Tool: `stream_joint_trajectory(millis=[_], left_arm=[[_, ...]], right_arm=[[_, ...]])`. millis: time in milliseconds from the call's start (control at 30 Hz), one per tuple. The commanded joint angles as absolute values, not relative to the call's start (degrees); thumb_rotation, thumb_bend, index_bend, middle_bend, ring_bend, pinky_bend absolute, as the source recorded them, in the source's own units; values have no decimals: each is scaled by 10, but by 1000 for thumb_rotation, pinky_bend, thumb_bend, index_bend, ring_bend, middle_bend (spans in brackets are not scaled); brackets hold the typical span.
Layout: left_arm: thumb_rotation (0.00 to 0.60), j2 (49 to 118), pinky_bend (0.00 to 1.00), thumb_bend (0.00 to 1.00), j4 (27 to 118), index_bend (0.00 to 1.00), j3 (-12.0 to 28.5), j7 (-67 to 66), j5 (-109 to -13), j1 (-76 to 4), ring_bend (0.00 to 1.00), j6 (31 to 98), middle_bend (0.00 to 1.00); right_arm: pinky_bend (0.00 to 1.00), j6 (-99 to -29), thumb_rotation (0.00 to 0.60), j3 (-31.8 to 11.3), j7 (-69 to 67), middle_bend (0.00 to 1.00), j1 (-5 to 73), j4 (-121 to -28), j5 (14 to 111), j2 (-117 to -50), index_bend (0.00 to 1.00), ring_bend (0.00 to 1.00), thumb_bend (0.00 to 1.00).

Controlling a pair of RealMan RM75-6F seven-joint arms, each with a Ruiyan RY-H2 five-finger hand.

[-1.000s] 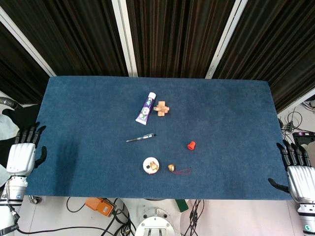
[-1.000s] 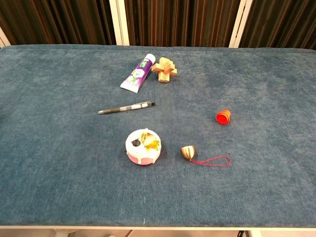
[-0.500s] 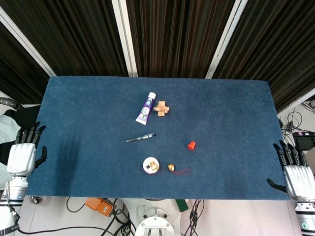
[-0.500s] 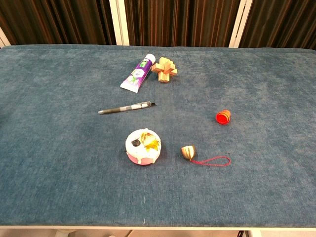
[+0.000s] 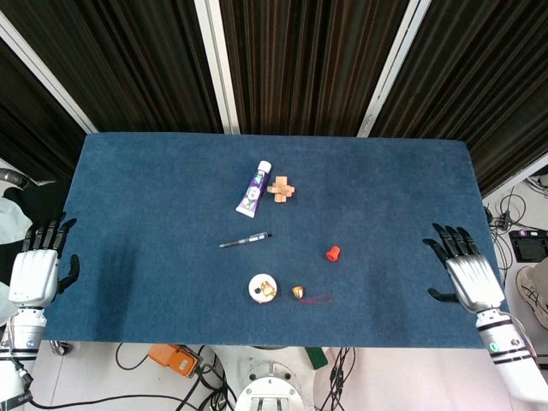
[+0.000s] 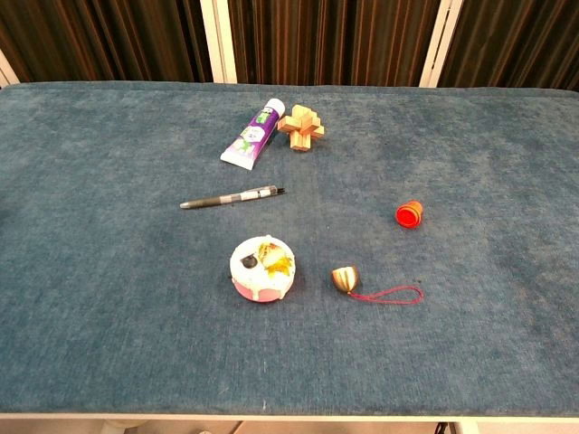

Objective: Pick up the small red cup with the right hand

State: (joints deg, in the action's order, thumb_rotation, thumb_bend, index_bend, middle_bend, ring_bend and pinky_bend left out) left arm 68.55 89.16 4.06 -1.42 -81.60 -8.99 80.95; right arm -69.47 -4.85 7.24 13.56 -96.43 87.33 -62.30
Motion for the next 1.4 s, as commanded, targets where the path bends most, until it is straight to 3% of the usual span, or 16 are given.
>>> stream_joint_trajectory(millis=[33,500,833,1400], left_arm=[[600,686,43,533,891,111,40,-17,-818,-90,58,811,24],[600,685,43,533,890,112,45,-15,-807,-90,58,807,24],[600,685,43,534,888,112,44,-16,-810,-92,58,806,24],[600,686,43,533,885,112,46,-14,-806,-93,58,802,24]], right_arm=[[5,-621,600,-73,63,67,199,-945,853,-644,282,67,365],[14,-463,600,-85,53,67,338,-847,816,-764,357,71,400],[14,-439,600,-81,37,67,381,-783,807,-830,403,73,400],[23,-439,600,-68,4,71,409,-731,808,-868,485,92,401]])
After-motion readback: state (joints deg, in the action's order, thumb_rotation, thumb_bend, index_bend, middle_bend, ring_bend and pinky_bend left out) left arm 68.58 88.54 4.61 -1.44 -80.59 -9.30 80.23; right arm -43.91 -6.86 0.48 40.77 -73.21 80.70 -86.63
